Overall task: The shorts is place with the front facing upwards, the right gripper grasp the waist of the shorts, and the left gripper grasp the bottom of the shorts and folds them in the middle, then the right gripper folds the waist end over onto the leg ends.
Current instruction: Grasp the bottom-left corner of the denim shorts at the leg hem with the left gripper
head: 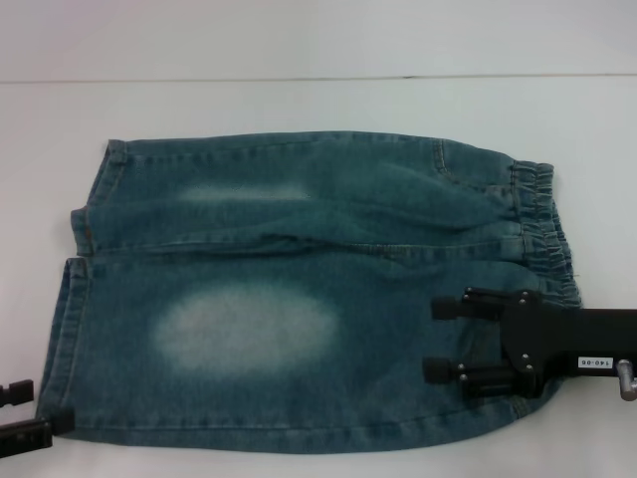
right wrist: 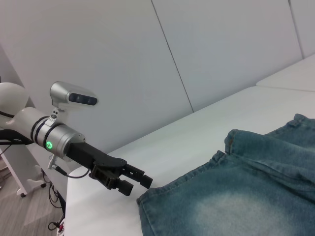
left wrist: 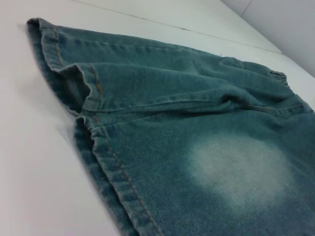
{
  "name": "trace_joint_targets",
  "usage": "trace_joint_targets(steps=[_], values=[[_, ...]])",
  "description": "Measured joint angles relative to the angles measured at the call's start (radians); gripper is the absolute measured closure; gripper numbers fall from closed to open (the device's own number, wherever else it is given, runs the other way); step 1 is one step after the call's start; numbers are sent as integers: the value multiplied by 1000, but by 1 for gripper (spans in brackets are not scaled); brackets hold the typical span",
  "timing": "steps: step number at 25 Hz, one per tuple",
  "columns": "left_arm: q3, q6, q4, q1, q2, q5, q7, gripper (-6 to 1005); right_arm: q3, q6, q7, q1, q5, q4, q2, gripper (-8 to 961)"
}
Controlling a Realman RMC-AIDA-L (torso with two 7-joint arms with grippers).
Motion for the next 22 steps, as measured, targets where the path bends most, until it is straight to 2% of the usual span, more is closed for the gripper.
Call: trace_joint_targets(steps=[22], values=[[11,33,8,-20,1,35,-1,64,0,2,13,-4,0,-5,0,37]])
